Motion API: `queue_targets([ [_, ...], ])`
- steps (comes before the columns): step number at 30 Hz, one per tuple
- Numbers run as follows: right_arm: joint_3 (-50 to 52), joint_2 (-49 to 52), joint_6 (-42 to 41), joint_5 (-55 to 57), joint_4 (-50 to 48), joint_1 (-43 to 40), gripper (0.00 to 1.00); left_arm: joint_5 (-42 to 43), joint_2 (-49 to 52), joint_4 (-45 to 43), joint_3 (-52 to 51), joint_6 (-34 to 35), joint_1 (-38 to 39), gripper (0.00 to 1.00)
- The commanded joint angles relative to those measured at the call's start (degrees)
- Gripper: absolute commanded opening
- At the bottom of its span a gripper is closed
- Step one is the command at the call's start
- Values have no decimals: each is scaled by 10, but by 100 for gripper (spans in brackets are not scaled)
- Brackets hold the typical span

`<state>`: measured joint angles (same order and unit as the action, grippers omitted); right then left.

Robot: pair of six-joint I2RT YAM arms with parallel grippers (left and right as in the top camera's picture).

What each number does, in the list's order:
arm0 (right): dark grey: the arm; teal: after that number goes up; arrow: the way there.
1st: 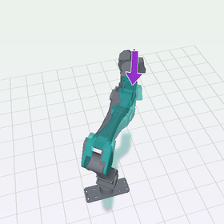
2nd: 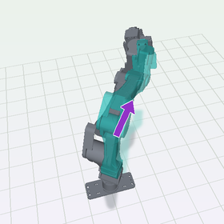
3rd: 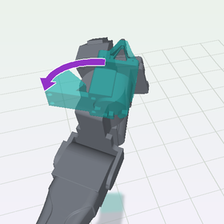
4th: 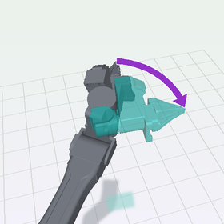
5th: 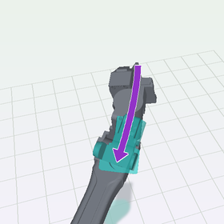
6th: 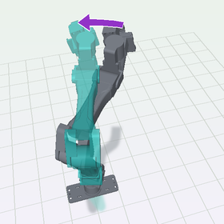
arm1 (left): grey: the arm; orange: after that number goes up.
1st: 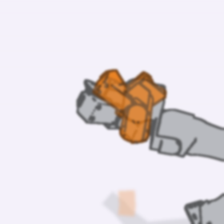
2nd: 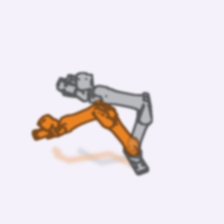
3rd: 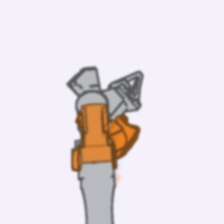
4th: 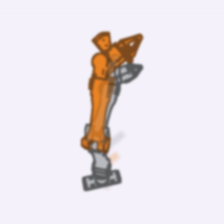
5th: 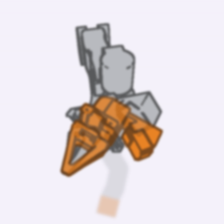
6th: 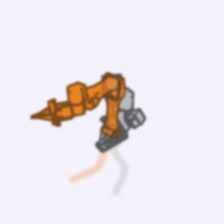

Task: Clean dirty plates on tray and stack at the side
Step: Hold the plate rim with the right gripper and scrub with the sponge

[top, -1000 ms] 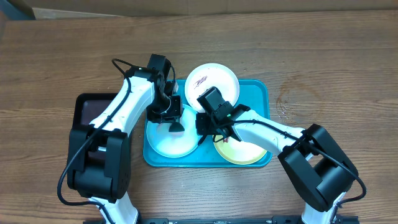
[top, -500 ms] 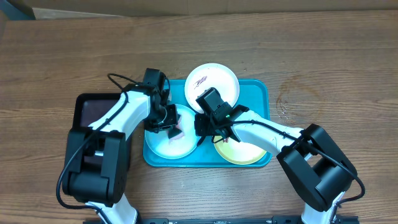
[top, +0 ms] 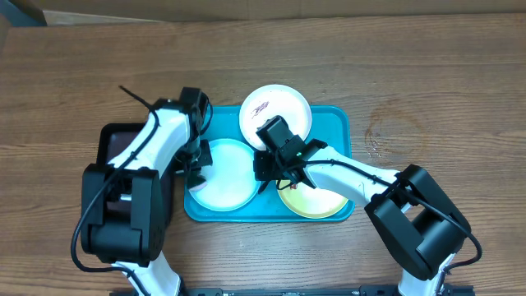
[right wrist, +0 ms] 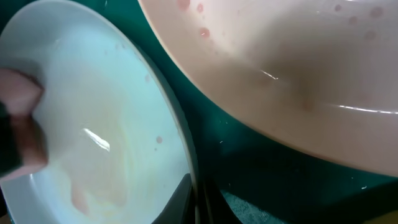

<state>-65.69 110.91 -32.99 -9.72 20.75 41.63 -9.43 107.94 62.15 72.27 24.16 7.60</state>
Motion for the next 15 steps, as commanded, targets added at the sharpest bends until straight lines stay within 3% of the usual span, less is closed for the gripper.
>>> queue_targets([
  [1, -9, 0, 4, 20, 6, -8, 5, -20, 7, 24, 71, 14, -11, 4],
  [5, -9, 0, 4, 20, 6, -8, 5, 189, 7, 6, 85, -54, -4, 4],
  [8, -9, 0, 4, 19, 6, -8, 5, 297, 7, -15, 66, -97, 4, 4],
  [15, -9, 0, 4, 19, 5, -8, 5, 318, 7, -59, -22, -105, 28, 4],
])
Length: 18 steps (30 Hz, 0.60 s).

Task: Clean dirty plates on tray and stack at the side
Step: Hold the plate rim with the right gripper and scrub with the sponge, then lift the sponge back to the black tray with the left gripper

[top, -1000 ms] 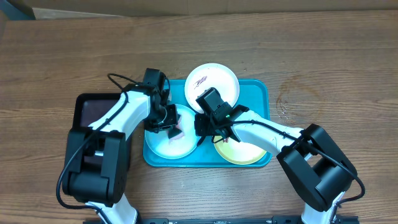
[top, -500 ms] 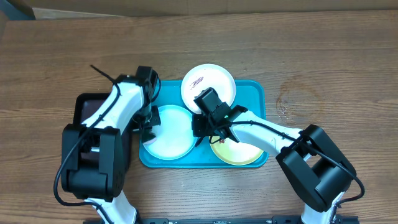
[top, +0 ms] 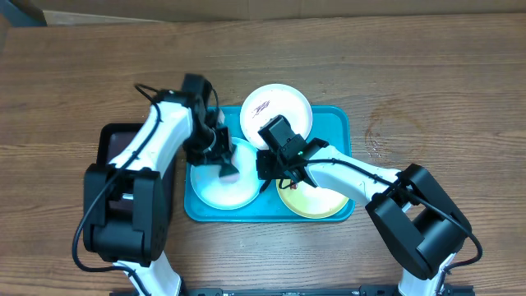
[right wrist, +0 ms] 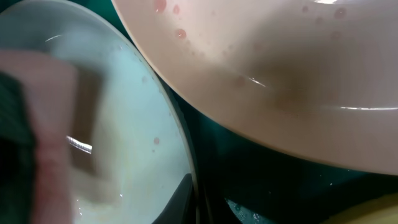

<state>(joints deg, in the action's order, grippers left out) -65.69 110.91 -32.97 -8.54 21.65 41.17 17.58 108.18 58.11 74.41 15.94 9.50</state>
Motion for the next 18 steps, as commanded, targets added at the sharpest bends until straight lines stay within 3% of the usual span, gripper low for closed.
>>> queue_targets([
  [1, -9, 0, 3, 8, -3, -3, 5, 47, 5, -33, -61, -23, 12, 4],
  [5, -9, 0, 3, 8, -3, -3, 5, 20, 5, -77, -119, -16, 13, 4],
  [8, -9, 0, 3, 8, -3, -3, 5, -99, 5, -68, -125, 40, 13, 4],
  [18, -9, 0, 3, 8, -5, -3, 5, -348, 4, 73, -12, 161, 13, 4],
])
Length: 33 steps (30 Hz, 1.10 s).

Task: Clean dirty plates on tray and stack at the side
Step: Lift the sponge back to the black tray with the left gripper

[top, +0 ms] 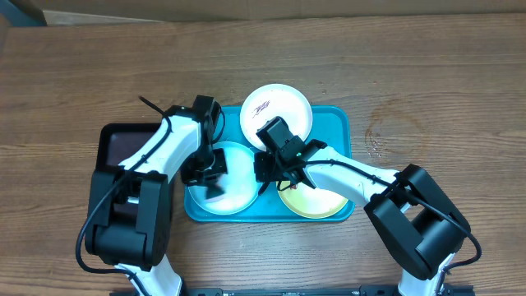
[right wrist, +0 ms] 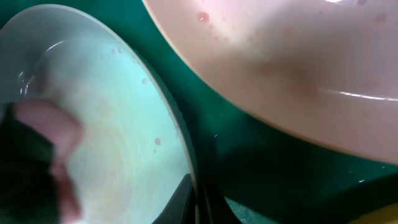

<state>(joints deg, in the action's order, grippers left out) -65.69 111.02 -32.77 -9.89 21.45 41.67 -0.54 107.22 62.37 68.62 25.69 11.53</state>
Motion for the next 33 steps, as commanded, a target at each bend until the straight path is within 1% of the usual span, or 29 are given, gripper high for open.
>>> queue_targets([
  [1, -9, -1, 2, 21, -3, -9, 5, -189, 14, 50, 65, 75, -7, 4],
  [5, -9, -1, 2, 21, -3, -9, 4, -266, 10, 131, 142, 138, -6, 4],
  [8, -11, -1, 2, 21, -3, -9, 4, -270, -10, 156, 173, 158, -9, 4],
  [9, -12, -1, 2, 21, -3, -9, 4, -264, -21, 157, 177, 162, -11, 4],
  [12, -22, -5, 41, 5, 0, -9, 4, -247, -71, 155, 178, 172, -24, 4],
  [15, -46, -24, 47, 2, 34, -3, 4, -227, -135, 153, 178, 172, -59, 4],
  [19, -104, -61, 68, 37, 100, 3, 4, -166, -206, 138, 177, 132, -132, 5],
  [21, -140, -76, 92, 80, 133, 8, 4, -119, -226, 130, 177, 104, -178, 4],
  [24, -205, -92, 150, 153, 189, 22, 4, -57, -232, 128, 177, 53, -233, 4],
  [27, -264, -94, 241, 254, 242, 49, 4, -27, -231, 123, 161, 30, -269, 4],
  [29, -282, -94, 286, 359, 255, 74, 4, -9, -230, 109, 142, 30, -286, 4],
  [33, -286, -94, 354, 572, 255, 129, 4, 12, -230, 71, 94, 30, -322, 4],
])
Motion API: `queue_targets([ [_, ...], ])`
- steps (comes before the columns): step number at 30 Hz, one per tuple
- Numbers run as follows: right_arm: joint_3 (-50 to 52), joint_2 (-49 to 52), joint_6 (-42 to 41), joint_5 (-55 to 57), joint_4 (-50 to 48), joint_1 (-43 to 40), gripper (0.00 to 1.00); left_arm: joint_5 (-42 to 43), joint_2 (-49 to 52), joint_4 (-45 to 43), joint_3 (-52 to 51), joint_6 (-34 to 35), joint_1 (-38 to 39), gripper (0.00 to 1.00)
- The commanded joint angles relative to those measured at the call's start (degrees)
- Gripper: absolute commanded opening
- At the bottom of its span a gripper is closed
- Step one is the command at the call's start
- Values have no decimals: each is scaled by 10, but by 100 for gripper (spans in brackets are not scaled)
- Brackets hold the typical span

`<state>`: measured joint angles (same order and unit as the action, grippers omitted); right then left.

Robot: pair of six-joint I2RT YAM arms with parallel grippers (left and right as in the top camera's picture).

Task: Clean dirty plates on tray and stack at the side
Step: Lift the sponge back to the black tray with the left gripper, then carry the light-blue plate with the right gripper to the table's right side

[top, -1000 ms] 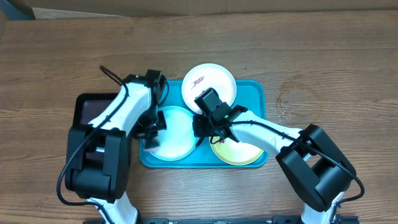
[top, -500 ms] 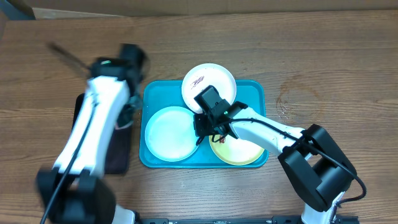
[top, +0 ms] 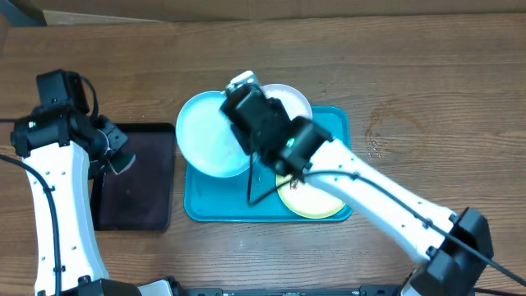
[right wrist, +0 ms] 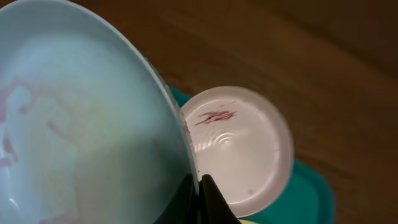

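My right gripper (right wrist: 198, 186) is shut on the rim of a light blue plate (right wrist: 81, 124), which bears faint pink smears. In the overhead view that plate (top: 205, 136) hangs tilted above the left half of the teal tray (top: 215, 210), with the right gripper (top: 246, 150) at its right edge. On the tray's far side lies a white plate (right wrist: 242, 143) with a red mark; the overhead view shows the white plate (top: 297, 102) partly behind my arm. A yellow plate (top: 316, 201) lies at the tray's front right. My left gripper (top: 117, 159) holds a pale sponge over the dark tray.
A dark flat tray (top: 136, 193) lies left of the teal tray, under my left gripper. Bare wooden table (top: 427, 99) extends to the right and far side. My right arm crosses over the yellow plate.
The light blue plate lay in the teal tray under the sponge; now my right gripper holds it raised and tilted. My left gripper has gone from the plate to over the dark tray.
My right gripper stayed shut on the light blue plate's rim while the plate lay in the tray. The left gripper's sponge was at the plate's left edge, then its far part, then its near part. Now the plate is raised and the sponge is away at the left.
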<state>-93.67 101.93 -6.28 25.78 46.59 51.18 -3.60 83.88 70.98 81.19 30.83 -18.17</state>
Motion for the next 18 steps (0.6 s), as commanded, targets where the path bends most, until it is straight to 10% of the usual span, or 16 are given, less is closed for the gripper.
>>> queue_targets([
  [1, -6, -3, 97, 234, 4, 41, 4, 46, 4, -19, -38, -21, -31, 4],
  [18, -6, -3, 443, 517, -153, 162, 4, 111, 9, -36, -62, -39, -84, 4],
])
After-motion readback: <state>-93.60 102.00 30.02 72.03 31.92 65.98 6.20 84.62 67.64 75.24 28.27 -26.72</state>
